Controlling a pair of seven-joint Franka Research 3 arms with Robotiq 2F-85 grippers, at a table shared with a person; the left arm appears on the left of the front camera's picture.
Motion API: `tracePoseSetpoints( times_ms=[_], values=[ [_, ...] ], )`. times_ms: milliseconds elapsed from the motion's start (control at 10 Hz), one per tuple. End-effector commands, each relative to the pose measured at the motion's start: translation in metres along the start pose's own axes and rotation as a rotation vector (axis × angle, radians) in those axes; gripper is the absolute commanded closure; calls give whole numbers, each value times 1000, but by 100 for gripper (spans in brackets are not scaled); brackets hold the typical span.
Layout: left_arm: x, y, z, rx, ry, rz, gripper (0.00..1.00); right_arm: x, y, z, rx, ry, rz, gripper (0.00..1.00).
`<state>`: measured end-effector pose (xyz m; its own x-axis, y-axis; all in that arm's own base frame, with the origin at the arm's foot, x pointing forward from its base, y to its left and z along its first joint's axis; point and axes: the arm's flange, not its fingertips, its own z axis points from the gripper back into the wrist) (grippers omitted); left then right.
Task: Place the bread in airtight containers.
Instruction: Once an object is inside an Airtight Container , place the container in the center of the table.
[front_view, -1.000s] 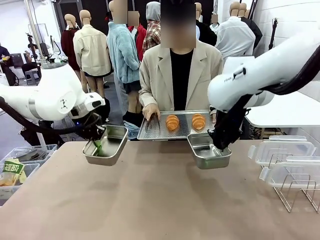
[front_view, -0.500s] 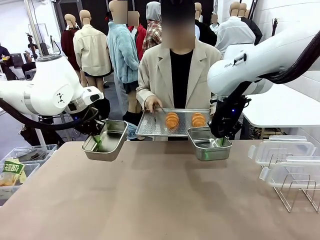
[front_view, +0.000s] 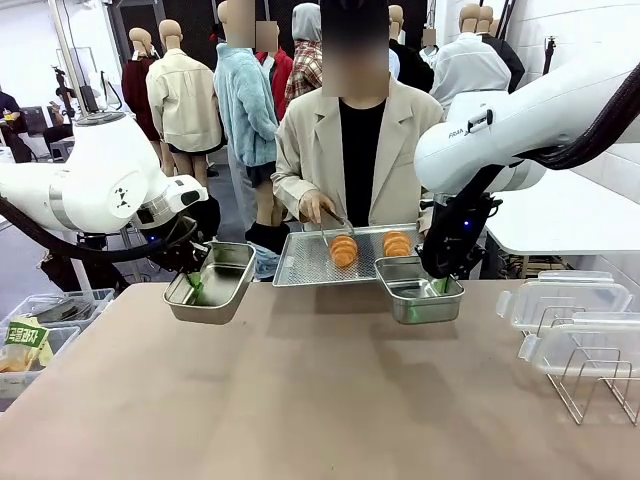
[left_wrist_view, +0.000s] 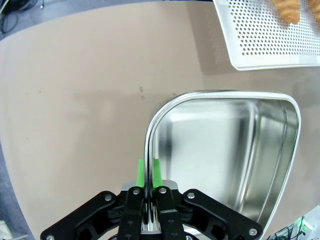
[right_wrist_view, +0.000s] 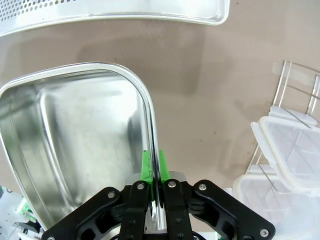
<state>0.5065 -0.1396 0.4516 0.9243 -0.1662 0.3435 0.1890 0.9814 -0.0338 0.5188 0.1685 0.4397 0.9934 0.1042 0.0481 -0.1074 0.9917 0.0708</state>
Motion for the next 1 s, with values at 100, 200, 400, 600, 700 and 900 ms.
tracePoseSetpoints(
  times_ms=[100, 200, 400, 600, 700, 900],
  values=[
    [1, 2, 3, 8, -6, -6, 100, -2, 0, 0, -5, -23, 0, 100],
    [1, 2, 3, 8, -6, -6, 100, -2, 0, 0, -5, -23, 0, 100],
    [1, 2, 3, 8, -6, -6, 100, -2, 0, 0, -5, -23, 0, 100],
    [1, 2, 3, 8, -6, -6, 100, -2, 0, 0, -5, -23, 0, 100],
    [1, 2, 3, 8, -6, -6, 100, -2, 0, 0, -5, -23, 0, 100],
    [1, 2, 3, 8, -6, -6, 100, -2, 0, 0, -5, -23, 0, 100]
  ],
)
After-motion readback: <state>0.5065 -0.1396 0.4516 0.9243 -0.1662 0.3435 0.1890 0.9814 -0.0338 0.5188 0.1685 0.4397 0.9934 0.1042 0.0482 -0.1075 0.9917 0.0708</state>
